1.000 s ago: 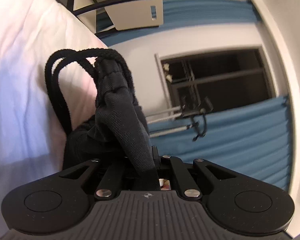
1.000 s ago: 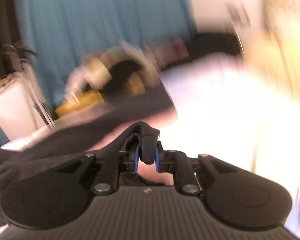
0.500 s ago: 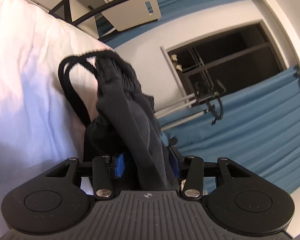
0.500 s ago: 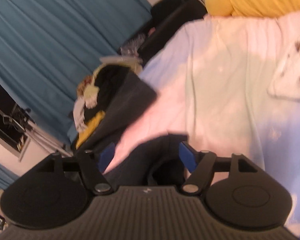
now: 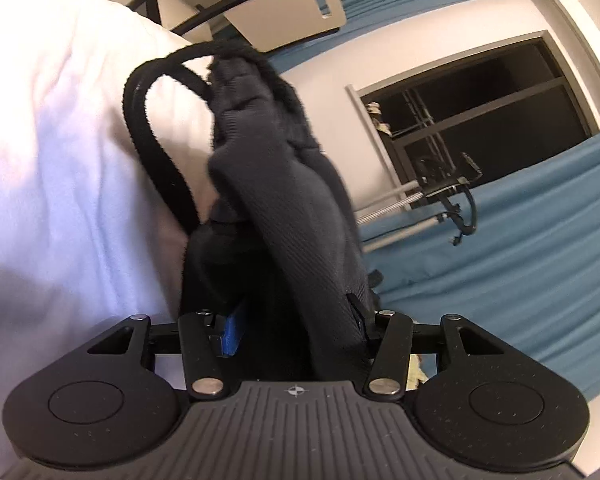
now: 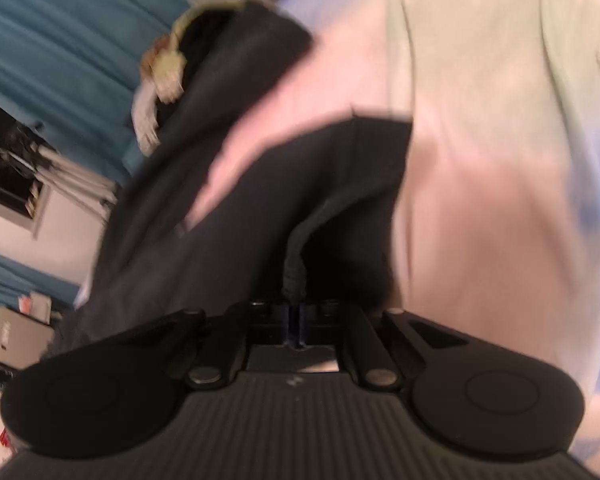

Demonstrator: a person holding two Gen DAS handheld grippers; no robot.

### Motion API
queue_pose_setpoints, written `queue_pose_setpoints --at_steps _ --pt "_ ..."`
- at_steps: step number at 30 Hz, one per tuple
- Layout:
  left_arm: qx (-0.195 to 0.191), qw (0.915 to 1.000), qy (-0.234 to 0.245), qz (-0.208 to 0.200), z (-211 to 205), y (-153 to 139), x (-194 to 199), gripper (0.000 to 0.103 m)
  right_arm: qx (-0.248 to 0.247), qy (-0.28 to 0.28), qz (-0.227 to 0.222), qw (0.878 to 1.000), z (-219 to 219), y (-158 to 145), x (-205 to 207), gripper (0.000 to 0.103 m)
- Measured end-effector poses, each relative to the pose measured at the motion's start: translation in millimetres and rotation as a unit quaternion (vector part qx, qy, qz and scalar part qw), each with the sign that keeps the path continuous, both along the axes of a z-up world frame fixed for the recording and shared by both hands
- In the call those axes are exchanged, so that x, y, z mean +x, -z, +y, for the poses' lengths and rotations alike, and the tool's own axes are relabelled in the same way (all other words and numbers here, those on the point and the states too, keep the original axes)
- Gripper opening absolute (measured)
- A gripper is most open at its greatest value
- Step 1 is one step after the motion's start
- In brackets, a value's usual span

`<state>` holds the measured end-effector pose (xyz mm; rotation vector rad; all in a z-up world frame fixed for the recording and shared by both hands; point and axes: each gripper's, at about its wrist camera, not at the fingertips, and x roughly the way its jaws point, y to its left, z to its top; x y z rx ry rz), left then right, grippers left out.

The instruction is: Fold clothes

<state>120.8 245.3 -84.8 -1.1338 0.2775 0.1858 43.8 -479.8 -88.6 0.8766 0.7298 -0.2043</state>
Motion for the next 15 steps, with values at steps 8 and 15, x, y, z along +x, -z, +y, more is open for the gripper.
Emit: queue_pose_setpoints --at_steps 8,15 --pt "-0.011 0.9976 -0.003 -0.068 -5 -17 -4 0.008 -0.146 0.118 -0.176 0.966 -13 -71 -37 0.004" --pt "0.000 0.9955 0.039 -0.086 -13 -35 2 0.009 -0.258 0.215 -0.206 0.919 -46 -73 -39 0.005"
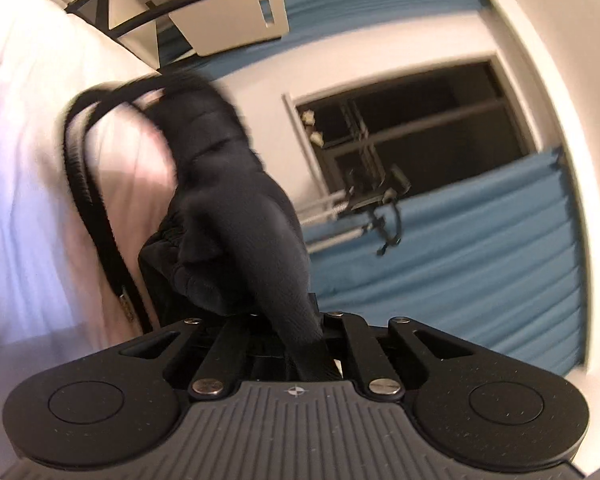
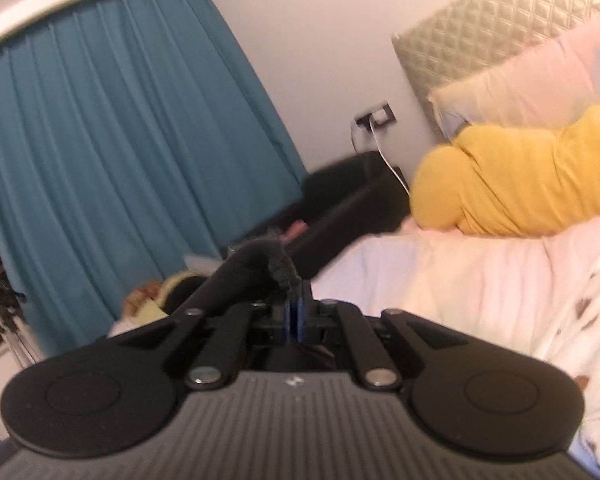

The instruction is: Fold clothes

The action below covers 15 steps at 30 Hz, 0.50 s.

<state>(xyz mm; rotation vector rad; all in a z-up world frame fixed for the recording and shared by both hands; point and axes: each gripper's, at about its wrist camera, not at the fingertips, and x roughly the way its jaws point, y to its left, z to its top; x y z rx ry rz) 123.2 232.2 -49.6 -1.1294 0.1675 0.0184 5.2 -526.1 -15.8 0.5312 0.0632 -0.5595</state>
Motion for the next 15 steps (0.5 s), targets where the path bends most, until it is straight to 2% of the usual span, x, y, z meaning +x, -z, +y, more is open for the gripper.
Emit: queue_pose_setpoints --at_steps 1,2,4,6,8,9,10,13,15 --pt "0.015 0.9998 0.000 0.012 -4 -1 5 0.009 0.007 -0.002 0.035 0.999 -4 12 10 0.008" --pt "0.012 0.9996 -0.002 0.024 -6 2 7 0.009 0.014 -0.004 0.069 0.997 -8 25 19 0.009" --pt "-0.010 0.9988 -0.008 0.048 -7 11 10 0.009 0.055 0.002 0.134 0.990 -19 50 29 0.020" --pt "-0.049 0.9974 -0.013 0.052 -6 22 9 0.009 0.099 0.020 0.165 0.981 -30 64 33 0.021" --pt "-0.074 0.9957 -0.019 0.053 -4 27 9 0.009 0.116 0.031 0.154 0.981 -36 67 25 0.033" --pt "-0.082 0.9950 -0.021 0.053 -4 29 8 0.009 0.117 0.039 0.147 0.981 -38 66 20 0.049" --pt "-0.086 0.9946 -0.022 0.053 -4 30 8 0.009 0.119 0.048 0.138 0.982 -39 63 14 0.056" --pt "-0.092 0.9939 -0.026 0.053 -4 32 7 0.009 0.121 0.055 0.114 0.985 -38 54 1 0.056" --pt "-0.097 0.9934 -0.028 0.054 -3 33 6 0.009 0.120 0.028 0.118 0.985 -35 52 3 0.056"
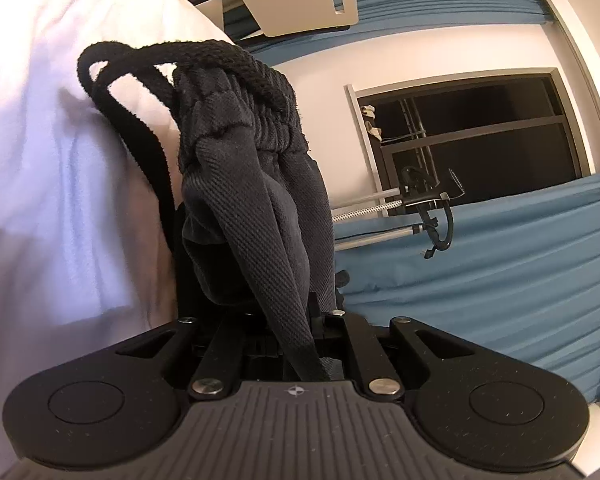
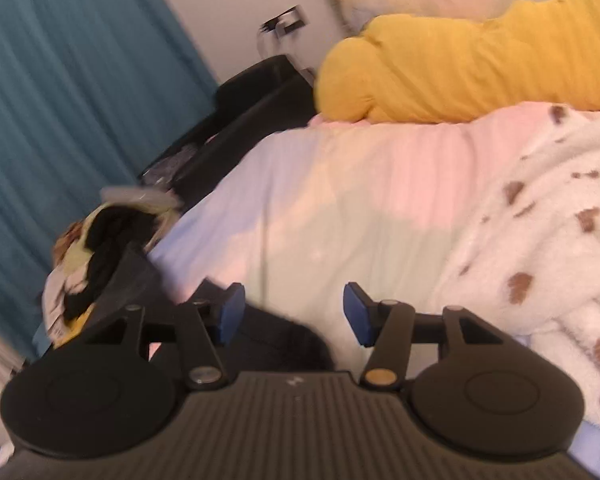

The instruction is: Fold clothes

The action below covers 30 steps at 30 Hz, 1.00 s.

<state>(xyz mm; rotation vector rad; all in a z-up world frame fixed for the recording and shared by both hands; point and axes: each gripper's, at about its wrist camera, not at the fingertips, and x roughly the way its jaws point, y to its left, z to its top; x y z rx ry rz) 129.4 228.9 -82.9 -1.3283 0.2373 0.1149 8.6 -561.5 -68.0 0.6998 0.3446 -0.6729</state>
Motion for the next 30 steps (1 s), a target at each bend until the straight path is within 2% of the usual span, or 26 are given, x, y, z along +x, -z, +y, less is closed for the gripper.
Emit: queue_pose_setpoints --at_steps 3,6,8,12,14,15,16,18,19,22,25,26,28,30 --pt "-0.007 1.0000 -0.002 0.001 1 1 -2 0.009 0.044 -0.046 0.003 0.998 4 9 14 0.056" --pt "-0.011 0.9999 -0.004 0.002 1 1 -1 0.009 0.149 -0.087 -0.002 0.985 17 28 21 0.056" --pt "-0.011 0.9999 -0.004 0.003 1 1 -1 0.009 0.192 -0.089 0.015 0.977 26 41 25 0.056" --pt "-0.005 0.9999 -0.003 0.011 0 -1 1 0.009 0.196 -0.087 0.056 0.975 31 54 48 0.057" --pt "0.002 0.9999 -0.002 0.014 0 -3 0 0.009 0.171 -0.098 0.051 0.979 32 51 61 0.057" --pt "0.006 0.9999 -0.002 0.016 -1 -3 0 0.009 0.160 -0.104 0.057 0.980 33 51 68 0.052" --pt "0.011 0.9998 -0.002 0.017 -1 -4 -1 0.009 0.149 -0.109 0.062 0.981 33 50 74 0.034" --pt "0.026 0.9995 0.000 0.019 -2 -8 -2 0.009 0.149 -0.113 0.058 0.981 31 51 80 0.011" --pt "0.035 0.9992 0.002 0.020 -3 -10 -3 0.008 0.155 -0.115 0.051 0.980 28 51 83 0.009" --pt "0.032 0.9994 0.007 0.013 0 -13 -7 0.008 0.141 -0.125 0.022 0.982 29 42 90 0.004" --pt "0.028 0.9995 0.011 0.001 3 -16 -11 0.008 0.104 -0.140 -0.062 0.983 32 13 85 0.004" --pt "0.026 0.9996 0.012 -0.002 3 -18 -13 0.008 0.085 -0.148 -0.116 0.979 34 -1 78 0.004" --pt "0.012 0.9998 0.012 -0.008 5 -18 -18 0.008 0.034 -0.172 -0.224 0.959 42 -32 58 0.004" --pt "0.002 0.9999 0.012 -0.010 8 -18 -24 0.008 0.001 -0.169 -0.260 0.951 49 -48 43 0.004"
